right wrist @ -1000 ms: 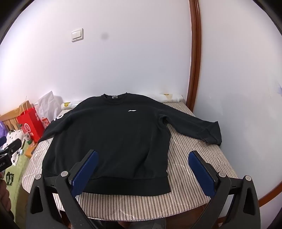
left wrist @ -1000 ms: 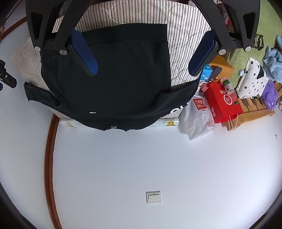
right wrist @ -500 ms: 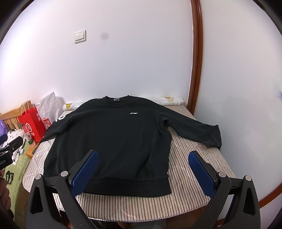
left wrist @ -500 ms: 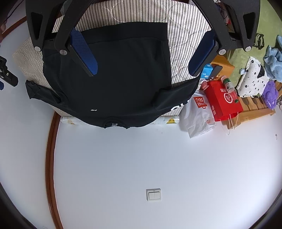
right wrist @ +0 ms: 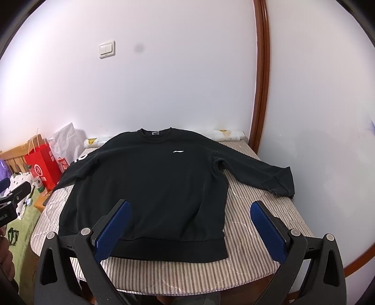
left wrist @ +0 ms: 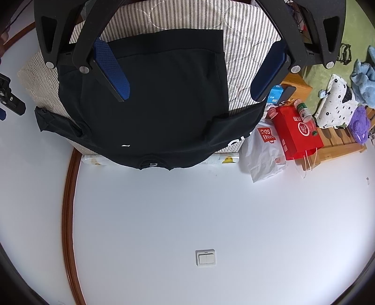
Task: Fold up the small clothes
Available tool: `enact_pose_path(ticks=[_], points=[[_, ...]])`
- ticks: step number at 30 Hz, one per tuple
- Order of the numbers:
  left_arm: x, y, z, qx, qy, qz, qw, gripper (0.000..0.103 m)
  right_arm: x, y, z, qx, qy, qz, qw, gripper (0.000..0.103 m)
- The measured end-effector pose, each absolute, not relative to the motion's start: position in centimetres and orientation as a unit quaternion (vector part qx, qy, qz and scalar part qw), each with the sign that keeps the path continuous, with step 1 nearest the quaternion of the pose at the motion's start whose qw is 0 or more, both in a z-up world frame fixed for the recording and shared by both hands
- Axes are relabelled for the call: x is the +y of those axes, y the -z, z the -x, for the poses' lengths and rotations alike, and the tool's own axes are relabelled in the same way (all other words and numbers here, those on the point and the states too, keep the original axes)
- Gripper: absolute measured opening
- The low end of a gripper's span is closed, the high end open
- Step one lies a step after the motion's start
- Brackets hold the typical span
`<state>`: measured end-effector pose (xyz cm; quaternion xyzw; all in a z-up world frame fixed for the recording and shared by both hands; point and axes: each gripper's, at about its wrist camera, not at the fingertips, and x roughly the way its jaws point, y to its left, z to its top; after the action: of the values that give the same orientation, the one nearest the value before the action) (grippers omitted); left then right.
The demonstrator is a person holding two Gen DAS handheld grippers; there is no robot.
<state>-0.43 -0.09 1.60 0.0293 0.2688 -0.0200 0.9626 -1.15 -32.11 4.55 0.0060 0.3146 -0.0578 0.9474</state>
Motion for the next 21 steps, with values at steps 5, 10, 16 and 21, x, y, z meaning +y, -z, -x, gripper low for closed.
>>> enact_pose_path(ticks=[5, 10, 16, 21], points=[[0.09, -1.45, 0.38, 0.271, 0.019, -0.026, 0.962, 0.103, -32.03, -4.5, 1.3, 0.314, 0.056, -0.007, 0.948, 0.101], [0.18, -1.21, 0.5, 0.272, 0.02, -0.025, 0.962, 0.103, -31.74, -4.37, 1.42, 0.314, 0.055, -0.008, 0.948, 0.101], [0.18, -0.74, 0.78, 0.271, 0.022, -0.025, 0.962, 0.103, -31.56, -4.13, 1.41, 0.317, 0.056, -0.007, 0.947, 0.101], [0.2, -0.65, 0.95, 0.27, 0.024, -0.024, 0.962, 0.103, -31.53, -4.11, 1.38, 0.316, 0.056, -0.004, 0.947, 0.101]])
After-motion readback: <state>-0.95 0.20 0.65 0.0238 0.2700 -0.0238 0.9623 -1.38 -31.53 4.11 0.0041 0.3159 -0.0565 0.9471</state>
